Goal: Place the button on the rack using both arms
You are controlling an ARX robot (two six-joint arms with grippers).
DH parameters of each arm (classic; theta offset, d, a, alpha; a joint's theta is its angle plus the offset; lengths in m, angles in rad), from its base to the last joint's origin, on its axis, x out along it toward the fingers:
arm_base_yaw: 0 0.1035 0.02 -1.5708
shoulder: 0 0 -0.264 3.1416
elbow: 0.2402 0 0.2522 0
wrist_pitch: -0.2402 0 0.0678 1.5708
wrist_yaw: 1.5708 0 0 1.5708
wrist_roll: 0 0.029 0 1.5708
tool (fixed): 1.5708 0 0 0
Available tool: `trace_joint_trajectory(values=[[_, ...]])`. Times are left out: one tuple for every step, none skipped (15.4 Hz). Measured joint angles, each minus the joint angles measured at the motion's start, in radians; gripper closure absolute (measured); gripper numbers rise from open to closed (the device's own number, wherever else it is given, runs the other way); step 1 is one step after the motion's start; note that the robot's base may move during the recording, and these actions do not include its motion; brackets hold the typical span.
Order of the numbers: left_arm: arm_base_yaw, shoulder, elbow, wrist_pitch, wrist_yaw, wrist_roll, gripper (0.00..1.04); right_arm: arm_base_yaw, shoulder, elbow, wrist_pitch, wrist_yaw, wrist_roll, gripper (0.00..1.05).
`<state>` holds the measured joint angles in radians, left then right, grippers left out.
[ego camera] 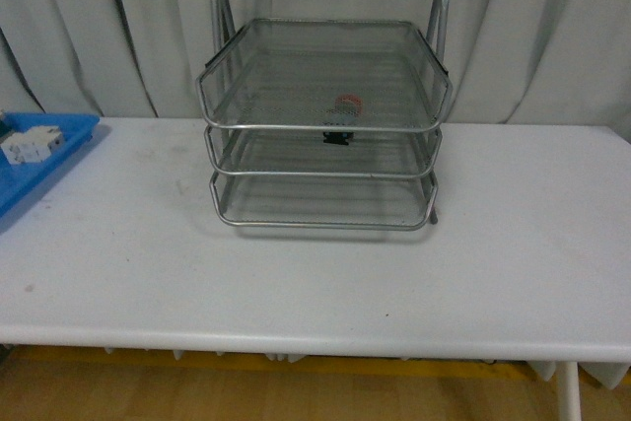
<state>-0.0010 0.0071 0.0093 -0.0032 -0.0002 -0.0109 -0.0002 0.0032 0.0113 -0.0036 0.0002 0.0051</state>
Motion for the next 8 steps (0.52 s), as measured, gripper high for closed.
trace_joint_trajectory(values=[[0.000, 0.000, 0.000, 0.000, 0.000, 0.000, 0.07, 0.000, 0.000, 0.000, 0.000, 0.000, 0.000, 0.06], [0.000, 0.000, 0.000, 0.000, 0.000, 0.000, 0.07, 0.000, 0.000, 0.000, 0.000, 0.000, 0.000, 0.06], [0.000, 0.000, 0.000, 0.000, 0.000, 0.000, 0.07, 0.000, 0.000, 0.000, 0.000, 0.000, 0.000, 0.06], [0.000, 0.000, 0.000, 0.000, 0.000, 0.000, 0.07, 0.000, 0.000, 0.000, 0.000, 0.000, 0.000, 0.06], [0.000, 0.000, 0.000, 0.000, 0.000, 0.000, 0.07, 0.000, 0.000, 0.000, 0.000, 0.000, 0.000, 0.06], [0.000, 0.000, 0.000, 0.000, 0.000, 0.000, 0.07, 0.000, 0.000, 0.000, 0.000, 0.000, 0.000, 0.06], [0.000, 0.000, 0.000, 0.000, 0.000, 0.000, 0.07, 0.000, 0.000, 0.000, 0.000, 0.000, 0.000, 0.06], [0.000, 0.000, 0.000, 0.000, 0.000, 0.000, 0.07, 0.000, 0.000, 0.000, 0.000, 0.000, 0.000, 0.06]])
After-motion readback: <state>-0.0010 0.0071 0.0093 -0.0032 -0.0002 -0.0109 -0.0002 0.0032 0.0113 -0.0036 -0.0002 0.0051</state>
